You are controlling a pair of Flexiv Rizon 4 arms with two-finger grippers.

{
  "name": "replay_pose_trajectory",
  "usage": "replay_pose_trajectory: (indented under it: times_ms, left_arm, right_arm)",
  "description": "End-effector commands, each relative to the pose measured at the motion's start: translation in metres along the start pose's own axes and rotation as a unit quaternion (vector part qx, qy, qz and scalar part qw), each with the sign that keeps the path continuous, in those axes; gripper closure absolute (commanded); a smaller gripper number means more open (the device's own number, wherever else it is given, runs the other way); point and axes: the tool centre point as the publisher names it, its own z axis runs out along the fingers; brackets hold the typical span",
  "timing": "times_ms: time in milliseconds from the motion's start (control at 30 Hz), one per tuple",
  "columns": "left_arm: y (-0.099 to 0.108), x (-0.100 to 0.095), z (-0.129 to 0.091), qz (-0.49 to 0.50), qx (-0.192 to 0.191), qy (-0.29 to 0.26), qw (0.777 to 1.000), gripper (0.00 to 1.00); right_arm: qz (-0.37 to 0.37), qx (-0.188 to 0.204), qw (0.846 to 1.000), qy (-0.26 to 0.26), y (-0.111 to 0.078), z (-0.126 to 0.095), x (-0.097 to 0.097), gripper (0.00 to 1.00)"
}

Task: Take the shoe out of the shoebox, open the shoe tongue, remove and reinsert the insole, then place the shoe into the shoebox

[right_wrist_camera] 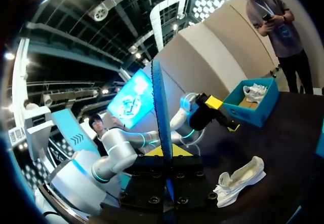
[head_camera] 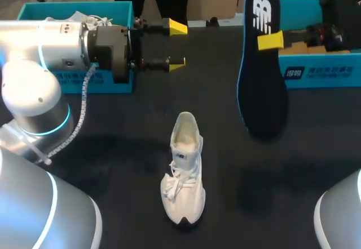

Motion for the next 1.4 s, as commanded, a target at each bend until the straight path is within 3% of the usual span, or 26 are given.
replay_pose_trajectory:
  times_ms: [33, 533, 567, 767, 900, 1333, 1400]
  left_arm:
    - [0.003, 0.001, 0.002, 0.001, 0.002, 0.000, 1.000, 0.00]
    - [0.003, 0.001, 0.002, 0.001, 0.002, 0.000, 1.000, 0.00]
    - [0.003, 0.001, 0.002, 0.001, 0.002, 0.000, 1.000, 0.00]
    - [0.003, 0.001, 0.002, 0.001, 0.002, 0.000, 1.000, 0.00]
    - [0.003, 0.001, 0.002, 0.001, 0.002, 0.000, 1.000, 0.00]
    - [0.003, 0.001, 0.002, 0.001, 0.002, 0.000, 1.000, 0.00]
    - [0.008, 0.011, 0.011, 0.019, 0.008, -0.005, 1.000, 0.00]
  right_arm:
    - [0.032, 0.041, 0.998, 0.020, 0.040, 0.007, -0.059, 1.00]
    - [0.032, 0.041, 0.998, 0.020, 0.040, 0.007, -0.059, 1.00]
    - [0.038, 0.019, 0.999, 0.034, 0.047, 0.003, -0.073, 1.00]
    - [0.162, 0.071, 0.984, 0.031, 0.073, -0.004, -0.140, 1.00]
    - [0.211, 0.069, 0.974, 0.032, 0.077, 0.000, -0.171, 1.00]
    - [0.221, 0.070, 0.972, 0.030, 0.076, 0.000, -0.174, 1.00]
    - [0.226, 0.060, 0.972, 0.031, 0.079, 0.003, -0.177, 1.00]
